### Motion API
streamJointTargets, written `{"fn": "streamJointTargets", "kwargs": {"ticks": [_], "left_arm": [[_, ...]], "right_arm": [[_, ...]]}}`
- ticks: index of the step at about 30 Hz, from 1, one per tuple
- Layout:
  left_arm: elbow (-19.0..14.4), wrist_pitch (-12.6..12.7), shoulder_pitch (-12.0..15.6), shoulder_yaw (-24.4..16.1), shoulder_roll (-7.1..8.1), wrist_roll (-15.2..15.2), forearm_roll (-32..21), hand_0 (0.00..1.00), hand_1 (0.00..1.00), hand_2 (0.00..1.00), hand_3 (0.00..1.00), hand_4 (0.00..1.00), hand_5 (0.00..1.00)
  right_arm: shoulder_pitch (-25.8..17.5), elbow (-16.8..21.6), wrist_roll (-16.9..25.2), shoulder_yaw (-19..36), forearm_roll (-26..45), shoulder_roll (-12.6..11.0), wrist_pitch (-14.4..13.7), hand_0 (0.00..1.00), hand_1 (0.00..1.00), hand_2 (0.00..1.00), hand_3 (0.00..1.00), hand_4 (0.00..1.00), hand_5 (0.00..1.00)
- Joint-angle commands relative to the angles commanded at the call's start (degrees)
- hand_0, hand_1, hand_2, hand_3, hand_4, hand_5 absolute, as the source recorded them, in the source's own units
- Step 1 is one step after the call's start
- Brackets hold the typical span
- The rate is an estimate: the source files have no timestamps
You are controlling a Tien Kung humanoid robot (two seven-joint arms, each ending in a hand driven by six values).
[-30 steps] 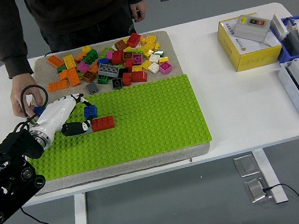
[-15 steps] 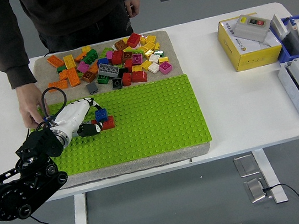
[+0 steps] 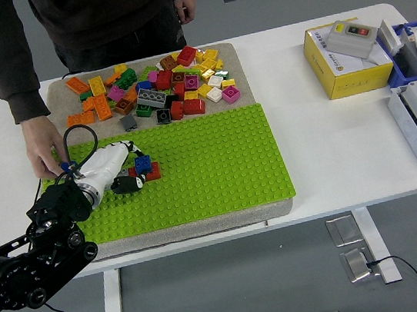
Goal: Pick up the brick,pile it on top of brick,press brick,pick up the brick,pile it on top of brick,press brick
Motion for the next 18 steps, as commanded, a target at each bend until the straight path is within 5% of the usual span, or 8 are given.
{"fn": "streamJointTargets", "kwargs": {"ticks": [18], "left_arm": [[-1.5,0.3,0.3,-1.9,0.21,0.0,0.8,0.93,0.954,0.943,0.569,0.411,0.216]], "right_arm": [[-0.1,0.0,0.1,-0.3,0.5,0.1,0.2,0.591,0.552,0.526,0.675,0.074,0.933]]}}
